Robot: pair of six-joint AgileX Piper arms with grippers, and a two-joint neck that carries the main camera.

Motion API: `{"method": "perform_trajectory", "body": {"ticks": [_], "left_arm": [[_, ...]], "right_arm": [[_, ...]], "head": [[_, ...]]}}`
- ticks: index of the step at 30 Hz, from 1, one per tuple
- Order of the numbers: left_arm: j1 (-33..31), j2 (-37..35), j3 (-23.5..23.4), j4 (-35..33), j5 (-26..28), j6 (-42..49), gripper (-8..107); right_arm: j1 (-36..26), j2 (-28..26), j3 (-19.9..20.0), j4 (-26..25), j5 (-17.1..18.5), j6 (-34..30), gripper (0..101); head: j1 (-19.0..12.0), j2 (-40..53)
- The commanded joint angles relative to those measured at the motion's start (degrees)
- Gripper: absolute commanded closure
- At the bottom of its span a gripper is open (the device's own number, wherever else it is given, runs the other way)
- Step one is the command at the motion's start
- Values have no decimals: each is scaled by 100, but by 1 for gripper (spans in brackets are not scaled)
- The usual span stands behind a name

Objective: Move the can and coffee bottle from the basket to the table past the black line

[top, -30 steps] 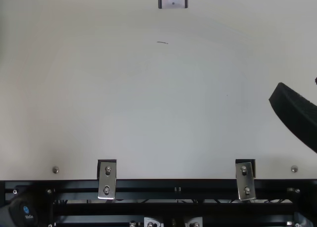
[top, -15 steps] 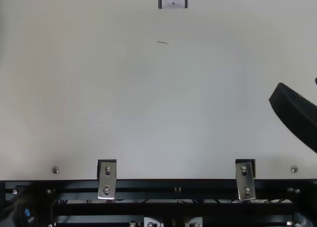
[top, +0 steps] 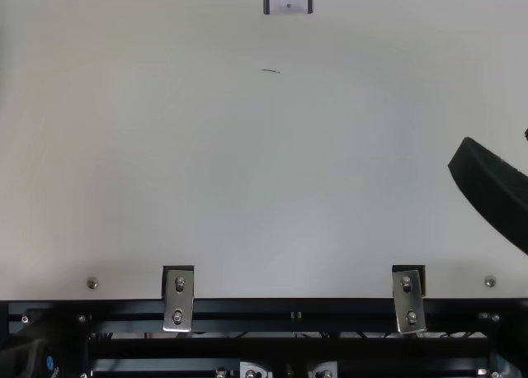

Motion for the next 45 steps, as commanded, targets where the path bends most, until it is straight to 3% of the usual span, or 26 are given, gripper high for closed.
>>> {"method": "perform_trajectory", "body": {"ticks": [1,22,30,45], "left_arm": [[-271,-134,12,74,62,-322,89],[-2120,-702,-316,1056,429,-2894,89],[-2625,-803,-467,1240,557,-3620,89],[-3380,-888,-750,1594,651,-4579,89]], "right_arm": [[0,0,0,0,0,0,0],[0,0,0,0,0,0,0],[0,0,0,0,0,0,0],[0,0,0,0,0,0,0]], "head": [[-122,87],[-13,-101],[45,-945],[-165,-2940]]}}
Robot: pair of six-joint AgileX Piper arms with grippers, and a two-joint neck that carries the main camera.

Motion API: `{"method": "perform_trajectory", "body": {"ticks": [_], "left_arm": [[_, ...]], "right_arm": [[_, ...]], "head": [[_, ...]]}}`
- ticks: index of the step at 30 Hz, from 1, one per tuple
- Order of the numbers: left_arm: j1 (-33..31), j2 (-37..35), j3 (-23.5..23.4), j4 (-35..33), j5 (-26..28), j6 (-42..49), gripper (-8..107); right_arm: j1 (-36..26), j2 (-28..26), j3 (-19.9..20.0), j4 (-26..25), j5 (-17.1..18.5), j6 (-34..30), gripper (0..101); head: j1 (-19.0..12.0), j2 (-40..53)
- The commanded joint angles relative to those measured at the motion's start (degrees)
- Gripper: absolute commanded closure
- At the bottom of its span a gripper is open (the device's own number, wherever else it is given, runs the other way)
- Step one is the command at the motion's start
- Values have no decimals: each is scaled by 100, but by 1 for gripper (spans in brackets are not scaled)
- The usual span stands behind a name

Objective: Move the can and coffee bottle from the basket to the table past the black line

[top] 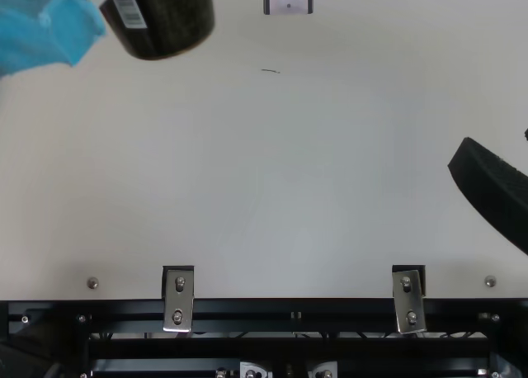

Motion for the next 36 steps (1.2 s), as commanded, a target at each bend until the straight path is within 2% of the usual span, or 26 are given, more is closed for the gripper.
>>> {"method": "perform_trajectory", "body": {"ticks": [1,9,20,21,24,36], "left_arm": [[-79,-10,-48,44,15,-132,89],[-481,31,-384,325,106,-704,89],[-1547,262,-908,1217,159,-1785,89],[-1336,242,-873,1029,158,-1635,89],[-1547,258,-909,1207,177,-1786,89],[-1486,249,-894,1057,121,-1831,89]], "right_arm": [[0,0,0,0,0,0,0],[0,0,0,0,0,0,0],[0,0,0,0,0,0,0],[0,0,0,0,0,0,0],[0,0,0,0,0,0,0],[0,0,0,0,0,0,0]], "head": [[-169,-235],[-181,-922],[-181,-922],[-181,-922],[-181,-922],[-181,-922]]}}
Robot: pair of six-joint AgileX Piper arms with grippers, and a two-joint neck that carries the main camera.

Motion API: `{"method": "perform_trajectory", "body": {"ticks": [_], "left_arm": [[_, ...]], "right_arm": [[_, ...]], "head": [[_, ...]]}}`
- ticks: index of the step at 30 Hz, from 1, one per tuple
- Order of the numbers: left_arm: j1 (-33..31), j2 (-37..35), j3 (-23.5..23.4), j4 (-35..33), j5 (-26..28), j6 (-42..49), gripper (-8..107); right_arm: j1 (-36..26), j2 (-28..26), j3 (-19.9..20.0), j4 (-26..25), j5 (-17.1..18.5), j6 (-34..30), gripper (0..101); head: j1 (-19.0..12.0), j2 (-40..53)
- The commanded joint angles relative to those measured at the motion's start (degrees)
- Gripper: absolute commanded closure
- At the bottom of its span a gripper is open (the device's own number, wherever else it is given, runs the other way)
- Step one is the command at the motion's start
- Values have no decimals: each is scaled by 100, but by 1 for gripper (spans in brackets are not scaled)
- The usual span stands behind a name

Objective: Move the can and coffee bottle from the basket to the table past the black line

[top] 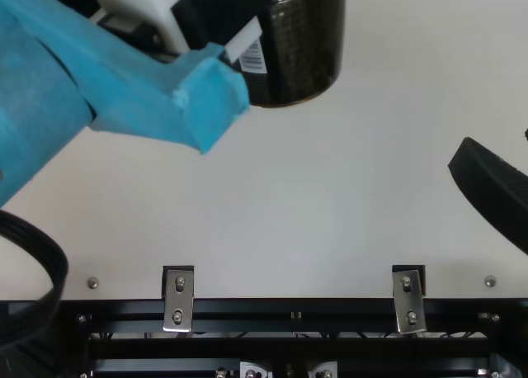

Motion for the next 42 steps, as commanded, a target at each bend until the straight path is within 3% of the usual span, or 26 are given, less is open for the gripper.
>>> {"method": "perform_trajectory", "body": {"ticks": [1,11,24,35,42], "left_arm": [[-50,-8,3,-15,-41,-112,89],[-875,205,-307,474,-285,-1084,89],[-1935,359,-885,1101,-154,-2187,89],[-1943,199,-900,586,-227,-2591,89],[-1956,205,-915,599,-233,-2589,89]], "right_arm": [[0,0,0,0,0,0,0],[0,0,0,0,0,0,0],[0,0,0,0,0,0,0],[0,0,0,0,0,0,0],[0,0,0,0,0,0,0]], "head": [[-152,-42],[-152,-42],[-152,-42],[-152,-42],[-152,-42]]}}
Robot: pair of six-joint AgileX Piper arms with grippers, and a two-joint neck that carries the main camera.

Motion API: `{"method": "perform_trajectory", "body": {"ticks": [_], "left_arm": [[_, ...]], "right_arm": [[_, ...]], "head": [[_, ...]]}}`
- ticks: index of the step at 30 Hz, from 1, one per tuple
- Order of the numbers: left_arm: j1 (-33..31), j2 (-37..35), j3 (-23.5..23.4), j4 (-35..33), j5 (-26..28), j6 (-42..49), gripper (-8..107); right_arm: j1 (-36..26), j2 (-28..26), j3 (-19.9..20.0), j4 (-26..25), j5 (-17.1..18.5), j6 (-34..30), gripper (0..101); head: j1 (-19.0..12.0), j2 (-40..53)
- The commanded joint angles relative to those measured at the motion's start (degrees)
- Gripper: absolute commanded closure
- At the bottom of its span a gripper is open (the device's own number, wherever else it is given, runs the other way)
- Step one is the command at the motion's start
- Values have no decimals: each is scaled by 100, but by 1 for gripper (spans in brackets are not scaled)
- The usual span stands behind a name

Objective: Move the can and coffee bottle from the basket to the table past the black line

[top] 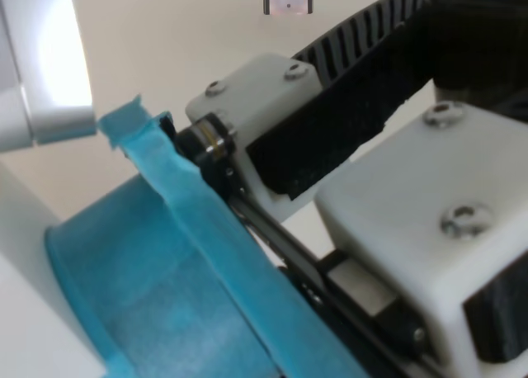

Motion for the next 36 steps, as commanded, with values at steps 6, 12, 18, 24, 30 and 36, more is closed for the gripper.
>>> {"method": "perform_trajectory", "body": {"ticks": [6,12,18,24,30,36], "left_arm": [[0,0,0,0,0,0,89],[0,0,0,0,0,0,89],[222,-22,81,-194,3,251,89],[595,-171,475,-362,-54,545,89],[1028,-380,1134,-870,-236,953,89],[1476,-615,1923,-1684,-499,1494,89]], "right_arm": [[0,0,0,-1,0,0,0],[0,0,0,-7,0,0,0],[0,0,0,-7,0,0,0],[0,0,0,-7,0,0,0],[0,0,0,-7,0,0,0],[0,0,0,-7,0,0,0]], "head": [[-181,-42],[-181,-42],[-181,-42],[-181,-42],[-181,-42],[-181,-42]]}}
